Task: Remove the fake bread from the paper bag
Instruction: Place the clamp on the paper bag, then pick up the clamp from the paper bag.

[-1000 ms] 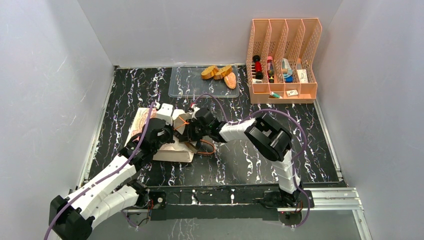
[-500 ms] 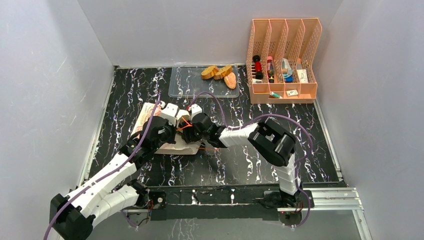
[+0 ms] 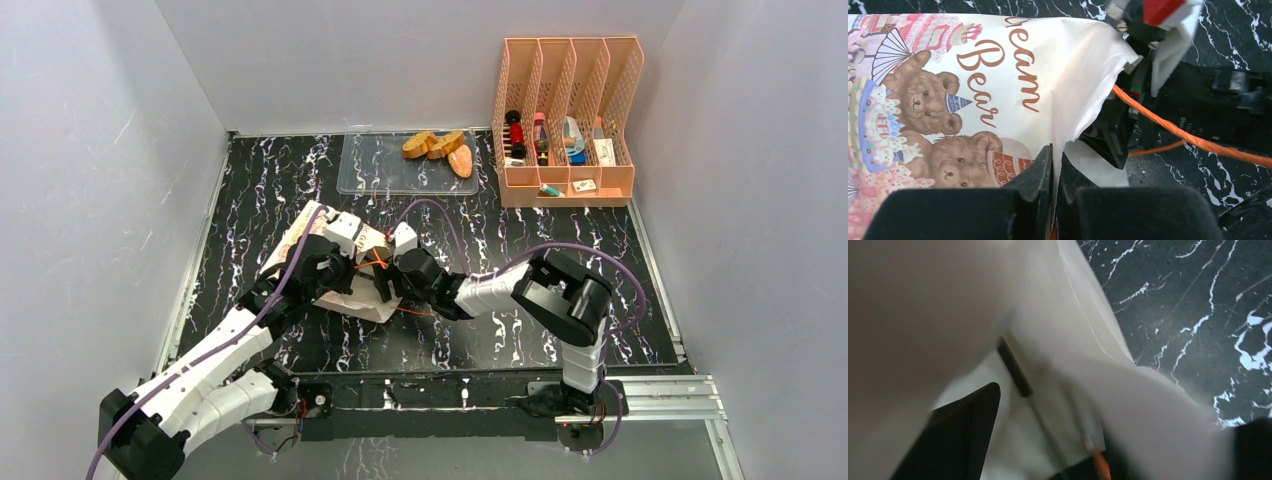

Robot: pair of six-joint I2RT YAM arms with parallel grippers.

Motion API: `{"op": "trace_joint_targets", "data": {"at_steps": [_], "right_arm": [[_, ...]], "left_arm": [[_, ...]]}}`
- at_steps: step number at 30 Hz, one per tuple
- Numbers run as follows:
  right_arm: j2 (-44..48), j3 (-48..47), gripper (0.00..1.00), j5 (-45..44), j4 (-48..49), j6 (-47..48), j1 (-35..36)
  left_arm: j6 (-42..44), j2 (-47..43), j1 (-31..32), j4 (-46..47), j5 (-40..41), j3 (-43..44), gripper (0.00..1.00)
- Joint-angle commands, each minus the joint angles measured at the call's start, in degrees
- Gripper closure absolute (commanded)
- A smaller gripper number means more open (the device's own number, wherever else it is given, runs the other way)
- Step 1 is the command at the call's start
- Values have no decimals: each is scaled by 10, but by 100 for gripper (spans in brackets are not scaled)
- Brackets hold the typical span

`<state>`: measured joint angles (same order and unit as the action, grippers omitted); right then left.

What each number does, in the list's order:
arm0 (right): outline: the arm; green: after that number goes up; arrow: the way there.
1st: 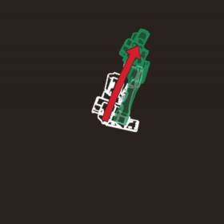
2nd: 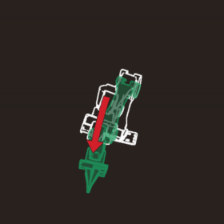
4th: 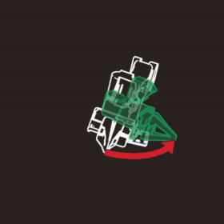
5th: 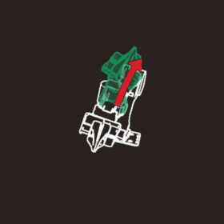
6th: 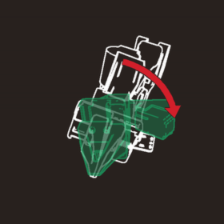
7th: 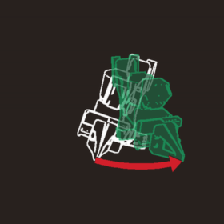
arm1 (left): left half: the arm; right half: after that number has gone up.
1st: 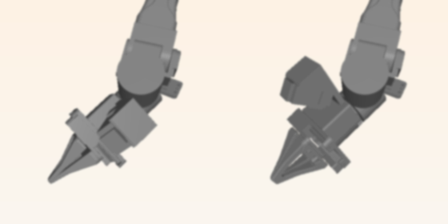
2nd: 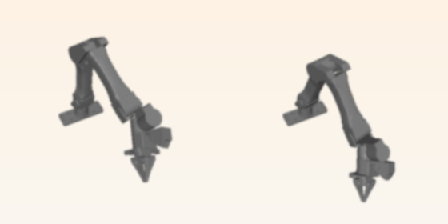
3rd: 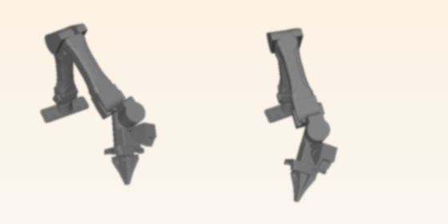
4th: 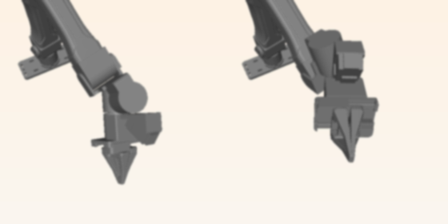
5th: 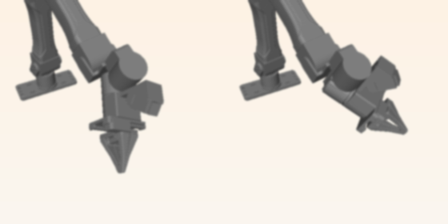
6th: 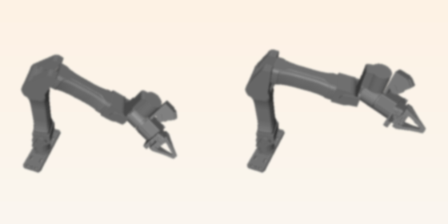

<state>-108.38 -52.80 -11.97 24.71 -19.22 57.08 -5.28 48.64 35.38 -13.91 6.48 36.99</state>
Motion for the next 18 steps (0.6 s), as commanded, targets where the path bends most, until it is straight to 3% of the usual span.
{"op": "trace_joint_targets", "data": {"at_steps": [1, 12, 18], "right_arm": [[51, 52, 30, -44, 77, 56, 9], [82, 146, 31, -15, 160, 35, 18], [91, 174, 35, -57, 235, 70, 51]], "left_arm": [[15, 25, 0, -17, -26, 13, 100], [5, 55, 0, -16, -31, 18, 100], [-4, 58, 0, -14, -41, 17, 100]]}}
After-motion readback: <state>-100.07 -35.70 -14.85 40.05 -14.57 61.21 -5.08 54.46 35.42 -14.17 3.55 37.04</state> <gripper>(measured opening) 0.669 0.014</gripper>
